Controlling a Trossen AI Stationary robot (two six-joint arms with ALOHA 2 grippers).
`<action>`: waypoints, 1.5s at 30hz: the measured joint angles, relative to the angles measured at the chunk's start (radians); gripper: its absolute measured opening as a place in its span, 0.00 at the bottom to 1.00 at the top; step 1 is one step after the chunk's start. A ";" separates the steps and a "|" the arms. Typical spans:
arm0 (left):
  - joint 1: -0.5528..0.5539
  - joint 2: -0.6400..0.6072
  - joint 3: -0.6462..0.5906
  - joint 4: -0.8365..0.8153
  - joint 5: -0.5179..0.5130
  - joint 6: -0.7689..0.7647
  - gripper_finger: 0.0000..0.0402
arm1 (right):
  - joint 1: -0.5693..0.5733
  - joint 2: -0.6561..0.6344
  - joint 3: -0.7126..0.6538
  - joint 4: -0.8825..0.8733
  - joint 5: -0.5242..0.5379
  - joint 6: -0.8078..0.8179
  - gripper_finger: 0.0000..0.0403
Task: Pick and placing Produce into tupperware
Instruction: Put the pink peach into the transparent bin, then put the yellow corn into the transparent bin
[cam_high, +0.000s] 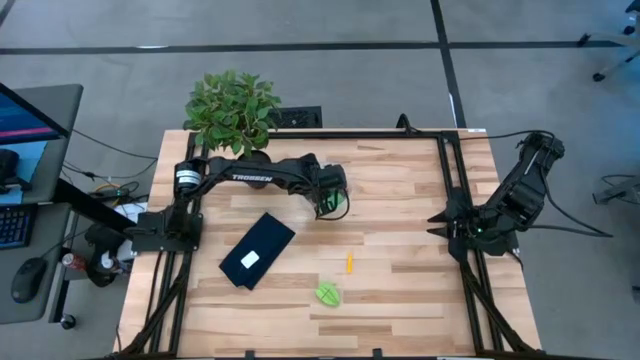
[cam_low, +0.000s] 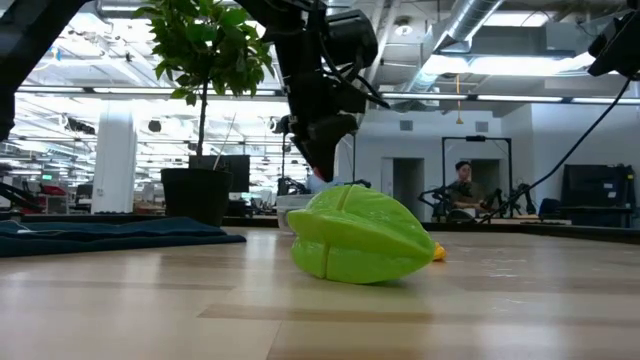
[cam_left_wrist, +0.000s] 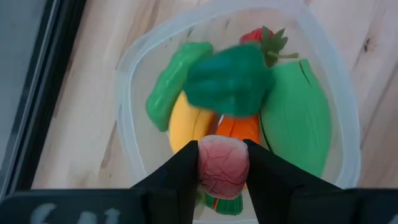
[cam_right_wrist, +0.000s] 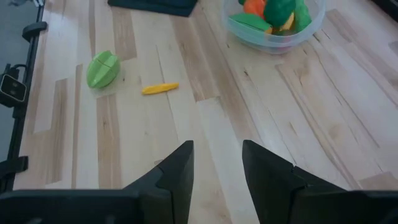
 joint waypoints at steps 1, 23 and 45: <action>0.000 0.000 0.000 0.000 0.000 0.000 0.27 | 0.000 0.000 0.000 0.000 0.000 0.000 0.32; -0.005 0.001 0.000 -0.006 0.030 -0.023 0.33 | 0.000 0.000 0.000 0.006 0.000 0.000 0.32; -0.140 -0.235 -0.008 -0.029 0.136 0.009 0.50 | -0.002 0.016 0.000 0.023 0.005 0.097 0.32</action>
